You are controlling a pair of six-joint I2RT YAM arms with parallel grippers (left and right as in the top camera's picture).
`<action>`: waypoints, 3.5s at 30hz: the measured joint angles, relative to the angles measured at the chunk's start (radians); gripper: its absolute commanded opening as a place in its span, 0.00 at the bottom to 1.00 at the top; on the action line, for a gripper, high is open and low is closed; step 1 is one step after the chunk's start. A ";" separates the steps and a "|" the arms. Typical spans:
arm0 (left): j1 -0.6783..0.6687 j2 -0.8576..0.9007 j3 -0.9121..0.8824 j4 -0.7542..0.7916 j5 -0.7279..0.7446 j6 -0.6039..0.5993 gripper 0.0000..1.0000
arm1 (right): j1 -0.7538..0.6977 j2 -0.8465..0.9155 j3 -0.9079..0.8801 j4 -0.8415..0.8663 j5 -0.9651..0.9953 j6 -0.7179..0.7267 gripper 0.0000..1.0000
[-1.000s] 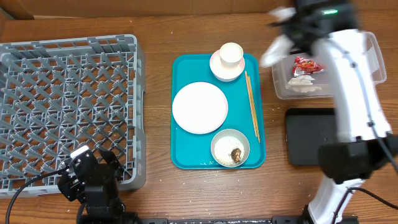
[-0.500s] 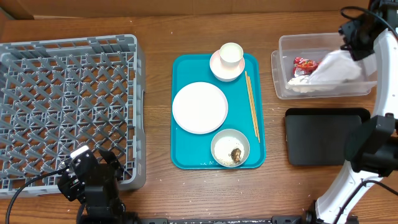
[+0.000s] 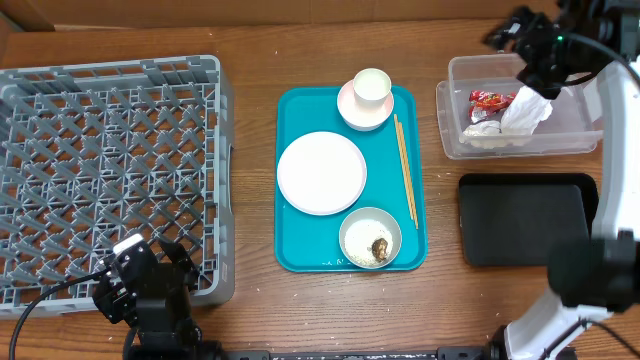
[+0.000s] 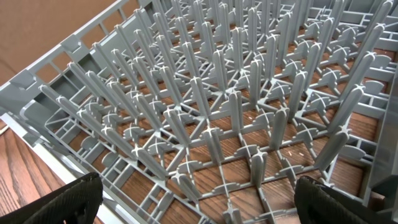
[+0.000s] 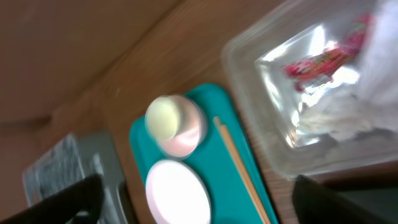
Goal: Sort waste into correct bins and load items into the dishwasher
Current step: 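Carry the tissue to the clear bin and release it inside, then reach the left gripper to the white plate and grip its rim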
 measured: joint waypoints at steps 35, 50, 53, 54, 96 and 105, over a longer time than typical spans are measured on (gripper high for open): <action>0.000 0.000 0.000 0.000 0.000 0.000 1.00 | -0.090 -0.227 0.009 -0.110 0.008 -0.145 1.00; 0.000 0.000 0.000 0.000 0.000 0.000 1.00 | -0.090 -0.227 0.009 -0.109 0.009 -0.145 1.00; 0.000 0.000 0.000 0.000 0.000 0.000 1.00 | -0.090 -0.227 0.009 -0.109 0.008 -0.145 1.00; 0.000 0.000 0.000 0.000 0.000 0.000 1.00 | -0.090 -0.227 0.009 -0.110 0.008 -0.145 1.00; -0.016 0.472 0.423 0.352 1.221 -0.345 1.00 | -0.090 -0.227 0.009 -0.109 0.008 -0.148 1.00; -0.410 1.144 1.239 -0.321 0.937 -0.027 1.00 | -0.090 -0.227 0.009 -0.110 0.008 -0.148 1.00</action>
